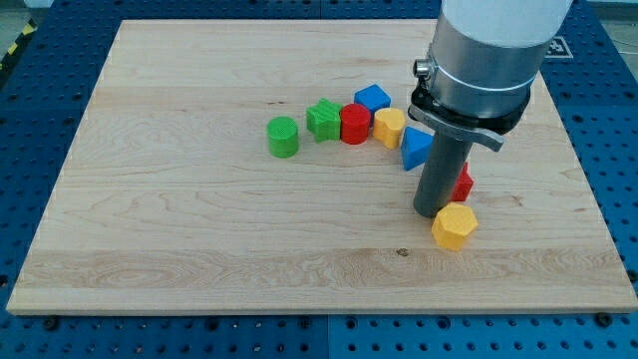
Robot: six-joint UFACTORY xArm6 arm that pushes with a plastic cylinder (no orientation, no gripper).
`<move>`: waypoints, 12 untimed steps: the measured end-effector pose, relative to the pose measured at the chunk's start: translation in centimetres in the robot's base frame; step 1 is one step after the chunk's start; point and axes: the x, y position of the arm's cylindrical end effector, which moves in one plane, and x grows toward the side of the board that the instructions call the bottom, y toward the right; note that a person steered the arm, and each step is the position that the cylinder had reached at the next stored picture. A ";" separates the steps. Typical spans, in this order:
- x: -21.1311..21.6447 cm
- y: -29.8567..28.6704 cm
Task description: Push the yellow hexagon towards the right bottom corner
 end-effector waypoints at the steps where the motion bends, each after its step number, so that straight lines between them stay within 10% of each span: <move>1: 0.3 -0.2; 12: 3.2 8.0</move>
